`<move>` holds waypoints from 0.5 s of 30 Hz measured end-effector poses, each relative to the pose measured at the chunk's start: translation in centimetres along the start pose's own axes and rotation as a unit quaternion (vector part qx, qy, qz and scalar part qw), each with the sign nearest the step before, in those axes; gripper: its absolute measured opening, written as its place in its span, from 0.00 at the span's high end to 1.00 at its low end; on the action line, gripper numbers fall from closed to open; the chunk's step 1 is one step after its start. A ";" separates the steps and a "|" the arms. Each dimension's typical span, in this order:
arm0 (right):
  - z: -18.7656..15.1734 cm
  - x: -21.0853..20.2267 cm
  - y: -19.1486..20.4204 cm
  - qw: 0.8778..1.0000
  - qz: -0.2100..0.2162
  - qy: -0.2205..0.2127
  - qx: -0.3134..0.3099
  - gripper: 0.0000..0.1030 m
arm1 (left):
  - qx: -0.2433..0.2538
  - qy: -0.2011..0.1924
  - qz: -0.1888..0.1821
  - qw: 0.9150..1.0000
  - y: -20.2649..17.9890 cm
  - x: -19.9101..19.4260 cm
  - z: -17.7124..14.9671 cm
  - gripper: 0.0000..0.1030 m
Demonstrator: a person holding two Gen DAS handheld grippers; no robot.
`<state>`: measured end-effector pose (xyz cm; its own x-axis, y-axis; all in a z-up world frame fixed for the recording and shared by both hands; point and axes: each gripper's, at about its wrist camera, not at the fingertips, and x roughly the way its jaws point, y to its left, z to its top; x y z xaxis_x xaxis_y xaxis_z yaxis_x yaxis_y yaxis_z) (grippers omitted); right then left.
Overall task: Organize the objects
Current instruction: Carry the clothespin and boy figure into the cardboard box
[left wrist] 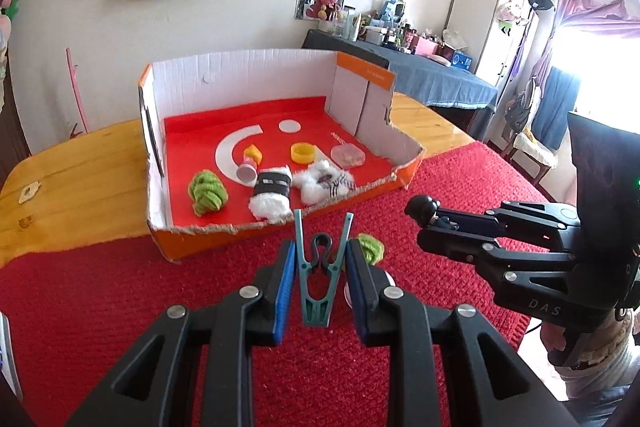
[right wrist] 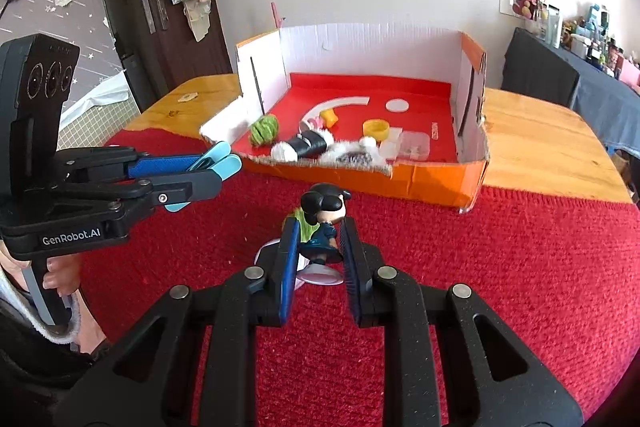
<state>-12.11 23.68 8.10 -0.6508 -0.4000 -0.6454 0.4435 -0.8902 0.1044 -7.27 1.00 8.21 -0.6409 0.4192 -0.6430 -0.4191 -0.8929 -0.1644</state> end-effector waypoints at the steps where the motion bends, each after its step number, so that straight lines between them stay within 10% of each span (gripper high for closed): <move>1: 0.3 -0.1 -0.1 1.000 0.000 -0.001 0.000 0.81 | 0.000 -0.001 0.001 1.000 0.1 -0.1 0.4 0.75; 15: 8.6 5.1 -3.7 0.999 -0.025 0.028 -0.022 0.81 | -0.013 0.029 0.040 0.999 4.2 4.4 7.2 0.75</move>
<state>-22.37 23.00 10.92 -0.6383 -0.3406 -0.6903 0.4378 -0.8983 0.0383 -16.44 0.24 10.08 -0.6323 0.3368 -0.6977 -0.3513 -0.9273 -0.1293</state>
